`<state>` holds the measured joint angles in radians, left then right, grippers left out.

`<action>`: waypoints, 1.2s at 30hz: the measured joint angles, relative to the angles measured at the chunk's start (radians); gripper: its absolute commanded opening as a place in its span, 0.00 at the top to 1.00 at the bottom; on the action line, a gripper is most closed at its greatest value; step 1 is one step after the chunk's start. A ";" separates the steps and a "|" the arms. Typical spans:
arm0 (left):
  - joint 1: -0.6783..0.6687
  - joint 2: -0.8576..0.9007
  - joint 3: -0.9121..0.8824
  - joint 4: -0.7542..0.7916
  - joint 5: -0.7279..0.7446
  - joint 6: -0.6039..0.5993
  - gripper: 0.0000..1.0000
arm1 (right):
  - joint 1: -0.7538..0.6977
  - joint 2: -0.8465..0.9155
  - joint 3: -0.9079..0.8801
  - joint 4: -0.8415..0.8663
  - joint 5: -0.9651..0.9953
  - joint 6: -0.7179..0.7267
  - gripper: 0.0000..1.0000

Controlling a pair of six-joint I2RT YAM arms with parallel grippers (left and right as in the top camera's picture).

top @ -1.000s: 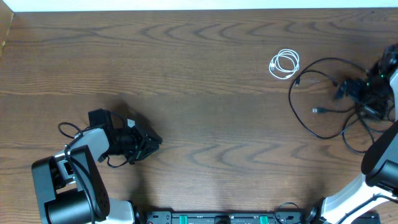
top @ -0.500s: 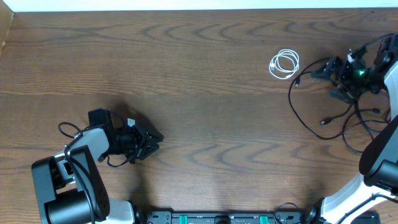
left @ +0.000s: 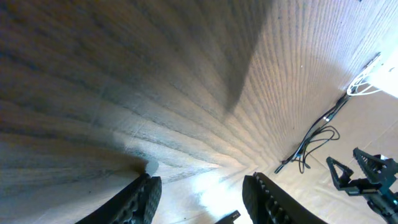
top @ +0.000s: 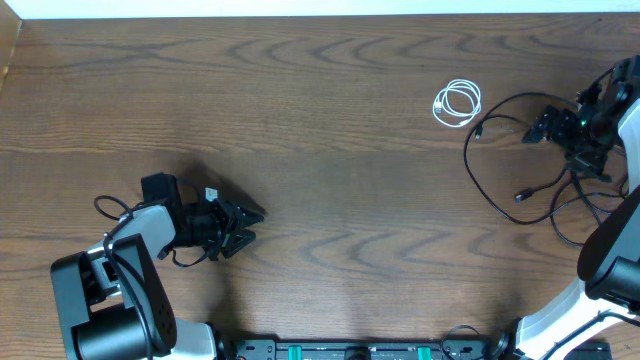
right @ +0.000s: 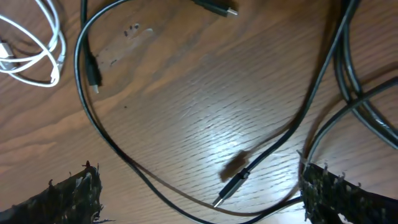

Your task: Untangle cables

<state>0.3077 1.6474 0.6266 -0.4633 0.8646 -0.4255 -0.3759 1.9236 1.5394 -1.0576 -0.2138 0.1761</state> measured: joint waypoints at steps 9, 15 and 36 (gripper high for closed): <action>0.000 0.000 0.000 0.000 0.002 0.000 0.48 | 0.000 0.000 0.000 0.000 0.013 0.000 0.01; 0.000 0.000 0.000 0.003 0.003 -0.001 0.48 | 0.000 0.000 0.000 0.000 0.013 0.000 0.01; -0.009 -0.014 0.000 0.002 -0.010 0.000 0.48 | 0.000 0.000 0.000 0.000 0.013 0.000 0.01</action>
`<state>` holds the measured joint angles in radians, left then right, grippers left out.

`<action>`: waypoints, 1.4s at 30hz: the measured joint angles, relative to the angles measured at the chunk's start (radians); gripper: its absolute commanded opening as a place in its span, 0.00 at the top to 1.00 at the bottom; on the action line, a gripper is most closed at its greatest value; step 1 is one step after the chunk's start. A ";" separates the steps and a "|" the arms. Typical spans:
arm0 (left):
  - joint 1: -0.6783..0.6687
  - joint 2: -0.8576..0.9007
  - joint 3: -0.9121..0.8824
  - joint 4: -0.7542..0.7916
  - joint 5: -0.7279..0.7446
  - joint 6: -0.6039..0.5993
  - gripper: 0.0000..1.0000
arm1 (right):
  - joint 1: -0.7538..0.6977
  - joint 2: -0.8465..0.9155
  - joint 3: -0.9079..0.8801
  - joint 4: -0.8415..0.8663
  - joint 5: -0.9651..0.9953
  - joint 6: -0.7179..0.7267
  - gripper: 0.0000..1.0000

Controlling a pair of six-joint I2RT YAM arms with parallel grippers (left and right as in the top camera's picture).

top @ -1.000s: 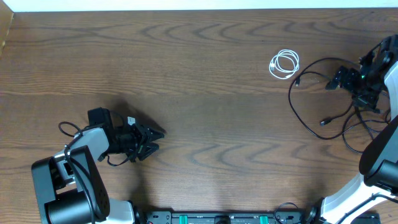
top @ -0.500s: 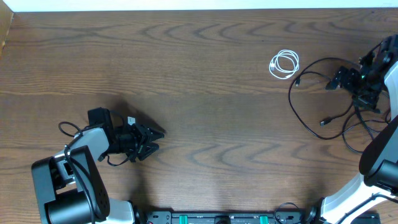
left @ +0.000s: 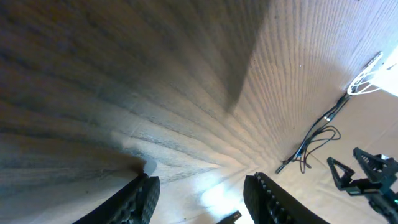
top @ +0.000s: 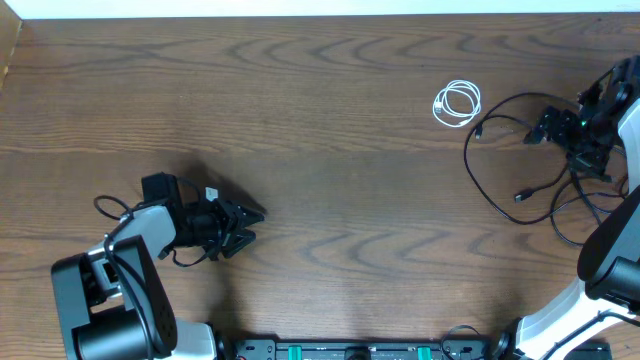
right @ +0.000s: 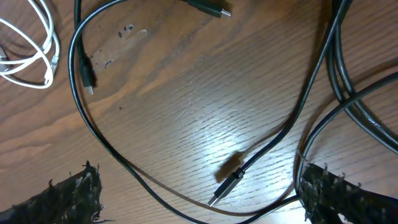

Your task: Untangle cables

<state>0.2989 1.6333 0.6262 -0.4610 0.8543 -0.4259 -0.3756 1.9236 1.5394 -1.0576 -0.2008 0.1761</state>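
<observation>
A tangle of black cables lies at the table's right side. In the right wrist view its long loop runs under the camera, with a plug end in the middle and two more plugs higher up. A white coiled cable lies apart to the left, also visible as the white coil. My right gripper hangs open over the black loop, holding nothing. My left gripper is open and empty low over bare wood at the front left.
The wooden table stretches between the arms. A small black block with thin wires sits beside the left arm. The left wrist view shows the far black cables and the right arm.
The right gripper has shifted slightly, so the black loop and plugs sit a little further left in its view. The left arm and the white coil have not moved.
</observation>
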 measured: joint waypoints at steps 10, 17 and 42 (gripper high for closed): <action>-0.231 -0.190 -0.006 -0.002 -0.396 -0.043 0.13 | 0.000 0.000 0.000 0.000 0.002 0.000 0.01; -0.400 -0.200 0.023 -0.081 -0.655 -0.074 0.04 | 0.000 0.000 0.000 0.000 0.008 0.000 0.01; -0.430 -0.095 0.080 -0.043 -0.861 -0.018 0.02 | 0.000 0.000 0.000 0.000 0.008 0.000 0.01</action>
